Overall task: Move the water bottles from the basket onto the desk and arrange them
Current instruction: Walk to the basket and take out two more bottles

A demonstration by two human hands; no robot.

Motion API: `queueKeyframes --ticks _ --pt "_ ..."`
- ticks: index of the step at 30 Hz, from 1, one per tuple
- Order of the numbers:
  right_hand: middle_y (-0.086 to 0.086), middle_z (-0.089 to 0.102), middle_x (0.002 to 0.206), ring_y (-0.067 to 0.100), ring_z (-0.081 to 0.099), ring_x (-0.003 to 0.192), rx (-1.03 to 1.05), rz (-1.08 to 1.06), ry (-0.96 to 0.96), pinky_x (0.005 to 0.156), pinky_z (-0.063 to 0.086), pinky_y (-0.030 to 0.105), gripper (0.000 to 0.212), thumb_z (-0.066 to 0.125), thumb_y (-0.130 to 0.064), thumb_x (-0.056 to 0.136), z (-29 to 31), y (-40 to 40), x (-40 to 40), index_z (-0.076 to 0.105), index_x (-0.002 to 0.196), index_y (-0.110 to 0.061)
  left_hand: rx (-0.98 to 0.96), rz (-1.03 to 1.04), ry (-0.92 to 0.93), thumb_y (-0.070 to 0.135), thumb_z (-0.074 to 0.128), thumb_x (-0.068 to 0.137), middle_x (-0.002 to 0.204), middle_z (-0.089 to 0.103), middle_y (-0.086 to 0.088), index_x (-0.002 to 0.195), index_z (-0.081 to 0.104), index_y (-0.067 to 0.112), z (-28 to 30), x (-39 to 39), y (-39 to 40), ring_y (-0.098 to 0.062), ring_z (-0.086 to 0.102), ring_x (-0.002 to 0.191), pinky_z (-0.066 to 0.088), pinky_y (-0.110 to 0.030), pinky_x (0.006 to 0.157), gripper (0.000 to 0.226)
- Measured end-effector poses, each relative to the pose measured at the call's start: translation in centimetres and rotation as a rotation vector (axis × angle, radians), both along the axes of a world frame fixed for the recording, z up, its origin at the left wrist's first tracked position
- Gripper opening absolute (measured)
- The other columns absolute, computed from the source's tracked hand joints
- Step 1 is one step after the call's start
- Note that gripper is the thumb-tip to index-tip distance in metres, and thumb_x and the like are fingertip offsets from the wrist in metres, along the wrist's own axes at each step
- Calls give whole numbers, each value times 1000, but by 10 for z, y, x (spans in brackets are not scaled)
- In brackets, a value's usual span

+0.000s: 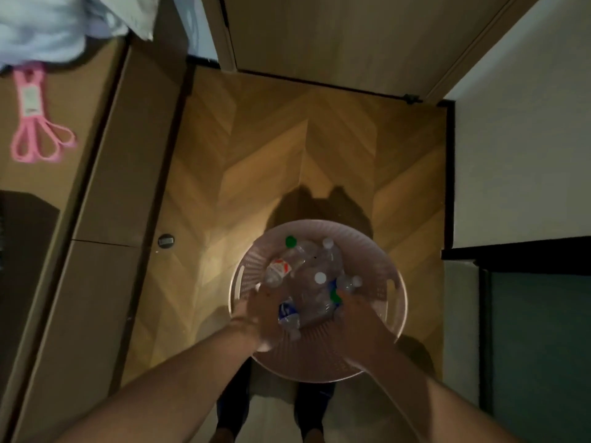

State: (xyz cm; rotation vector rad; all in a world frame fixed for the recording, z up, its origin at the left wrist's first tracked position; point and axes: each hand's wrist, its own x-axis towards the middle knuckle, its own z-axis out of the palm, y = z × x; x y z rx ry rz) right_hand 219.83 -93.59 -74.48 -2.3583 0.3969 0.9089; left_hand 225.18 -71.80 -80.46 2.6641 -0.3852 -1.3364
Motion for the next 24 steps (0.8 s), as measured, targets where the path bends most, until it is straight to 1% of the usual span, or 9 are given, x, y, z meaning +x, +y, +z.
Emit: queueKeyframes --ticks 3,5,8,12,15,17,20,21,24 --pt "-12 58 124 12 66 98 22 -32 8 87 60 38 46 52 -32 97 -50 -2 8 45 142 -39 85 20 41 51 60 74 152 38 -8 159 27 32 -54 -3 -5 -35 46 136 46 -43 110 93" --pt "-2 59 134 18 66 105 -21 -2 -49 87 61 39 50 57 -31 100 -77 -3 13 46 148 -32 148 29 72 38 66 76 156 34 -9 161 24 24 -75 4 -7 -35 40 142 40 -45 117 96" --pt "6 57 144 24 64 118 -30 18 -61 92 59 39 59 61 -32 100 -124 -6 19 42 156 -28 -10 67 -21 23 67 86 157 33 -8 158 23 27 -106 18 -15 -32 49 134 48 -37 107 84" --pt "1 70 125 24 71 102 -35 32 -53 79 60 40 61 62 -44 98 -169 -9 28 39 153 -33 -195 -22 -266 33 71 92 162 23 -12 157 26 28 -137 53 -47 -34 46 133 47 -40 106 79" --pt "3 71 121 29 71 104 -80 16 -19 72 46 31 56 62 -42 101 -196 -8 33 42 151 -28 -139 -25 -448 18 84 78 142 56 -28 139 58 12 -172 75 -70 -41 70 106 60 -42 84 67" --pt "4 71 122 29 71 104 -81 -6 -18 71 39 29 54 61 -42 102 -206 -3 35 43 150 -26 -113 -20 -524 12 71 81 128 66 -30 123 73 7 -187 76 -75 -39 75 87 62 -38 70 42" --pt "8 73 113 32 72 99 -57 -95 -32 71 45 33 50 58 -38 104 -219 5 40 39 148 -24 -84 -47 -476 12 47 103 159 31 -28 154 40 12 -203 67 -80 -40 62 115 56 -43 91 52" --pt "9 73 111 32 72 97 -47 -116 -44 70 46 34 44 54 -36 105 -221 8 41 39 145 -23 -140 -32 -508 18 40 109 159 34 -24 154 36 16 -206 66 -80 -39 61 119 56 -44 94 46" --pt "9 72 110 33 71 94 -11 -171 -74 77 57 43 34 52 -33 106 -223 17 42 40 136 -23 -264 229 -573 50 31 111 107 73 -7 111 53 51 -220 69 -70 -26 74 86 64 -48 79 22"
